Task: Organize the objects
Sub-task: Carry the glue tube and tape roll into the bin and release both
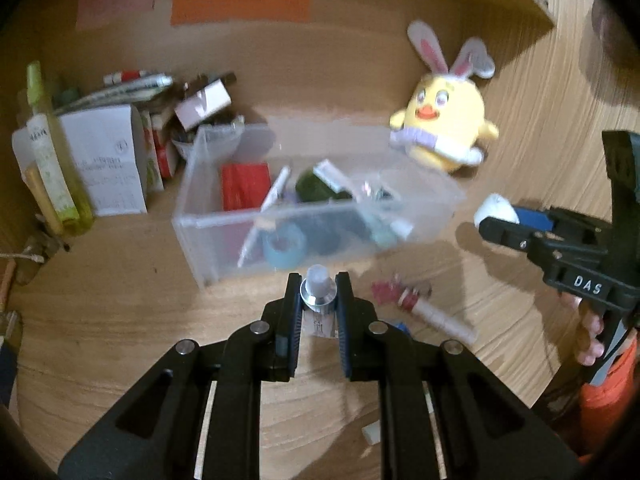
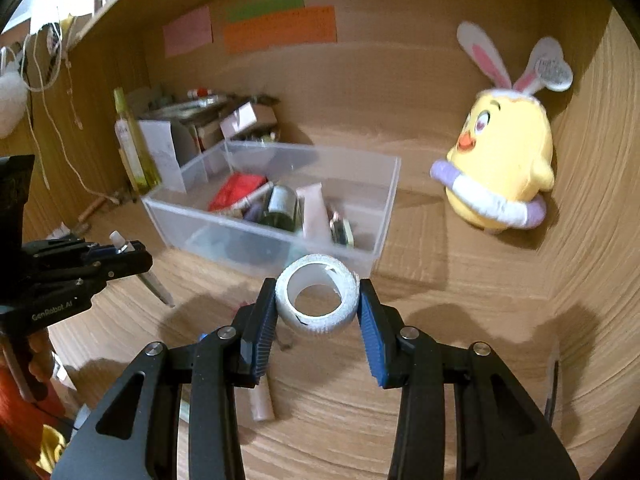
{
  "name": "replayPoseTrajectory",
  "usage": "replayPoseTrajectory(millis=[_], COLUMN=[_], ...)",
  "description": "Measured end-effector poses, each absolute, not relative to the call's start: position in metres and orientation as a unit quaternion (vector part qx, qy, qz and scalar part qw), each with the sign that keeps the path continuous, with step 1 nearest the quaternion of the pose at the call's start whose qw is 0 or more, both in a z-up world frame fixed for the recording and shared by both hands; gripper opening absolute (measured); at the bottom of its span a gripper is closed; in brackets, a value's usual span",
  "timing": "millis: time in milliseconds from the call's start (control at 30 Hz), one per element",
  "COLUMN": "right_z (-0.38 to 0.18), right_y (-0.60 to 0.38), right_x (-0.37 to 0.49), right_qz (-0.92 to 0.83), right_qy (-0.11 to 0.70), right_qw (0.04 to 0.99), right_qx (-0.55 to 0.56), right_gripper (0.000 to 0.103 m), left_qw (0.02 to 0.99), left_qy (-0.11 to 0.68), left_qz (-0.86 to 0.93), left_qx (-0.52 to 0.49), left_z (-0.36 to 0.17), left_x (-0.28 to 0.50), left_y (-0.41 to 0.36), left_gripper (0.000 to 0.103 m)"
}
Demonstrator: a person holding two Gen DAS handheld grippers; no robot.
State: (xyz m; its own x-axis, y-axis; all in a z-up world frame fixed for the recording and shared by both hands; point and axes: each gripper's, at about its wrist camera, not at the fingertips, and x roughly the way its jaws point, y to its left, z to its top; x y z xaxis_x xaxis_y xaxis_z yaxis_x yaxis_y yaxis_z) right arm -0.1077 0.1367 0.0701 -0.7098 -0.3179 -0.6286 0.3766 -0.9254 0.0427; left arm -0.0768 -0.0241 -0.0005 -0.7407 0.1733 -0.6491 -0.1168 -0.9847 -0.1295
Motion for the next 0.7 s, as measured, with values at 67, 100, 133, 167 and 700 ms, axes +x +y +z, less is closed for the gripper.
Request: replayPoseTrajectory(millis=[67,100,133,167,700], right_z=[0.078,0.082,0.086,0.09,0.104], right_y=[0.136,0.136,0.135,0.135,0.108], right_x=[-0.109,-0.109,-0.111,-0.111,-0.175], right_qz=[-0.927,-0.929,-0.93,-0.932,-0.931], right_qy=[0.041,0.04,0.037,0.035,0.034], right_qw=[0.189,0.19,0.19,0.191,0.181], right_qx=[0.322,0.317,0.311,0.307,0.314], right_gripper=[0.036,0.036,0.036,0.036,0.036], left_qw=[0.078,0.077,0.077,0.077,0.042], left_qy=[-0.046,-0.048,-0.05,-0.053,-0.069], left_qz=[0.938,0.939,0.941,0.944,0.951], left_qx=[-0.336,-0.331,-0.324,-0.315,-0.299], left_z=[0.011,0.014,0.019,0.026,0.054], left_x=[-0.077,-0.078,-0.079,-0.08,-0.139], left_y=[-0.027,-0.027,-0.028,-0.03,-0.052], left_gripper=[0.015,0.015,0.015,0.015,0.015])
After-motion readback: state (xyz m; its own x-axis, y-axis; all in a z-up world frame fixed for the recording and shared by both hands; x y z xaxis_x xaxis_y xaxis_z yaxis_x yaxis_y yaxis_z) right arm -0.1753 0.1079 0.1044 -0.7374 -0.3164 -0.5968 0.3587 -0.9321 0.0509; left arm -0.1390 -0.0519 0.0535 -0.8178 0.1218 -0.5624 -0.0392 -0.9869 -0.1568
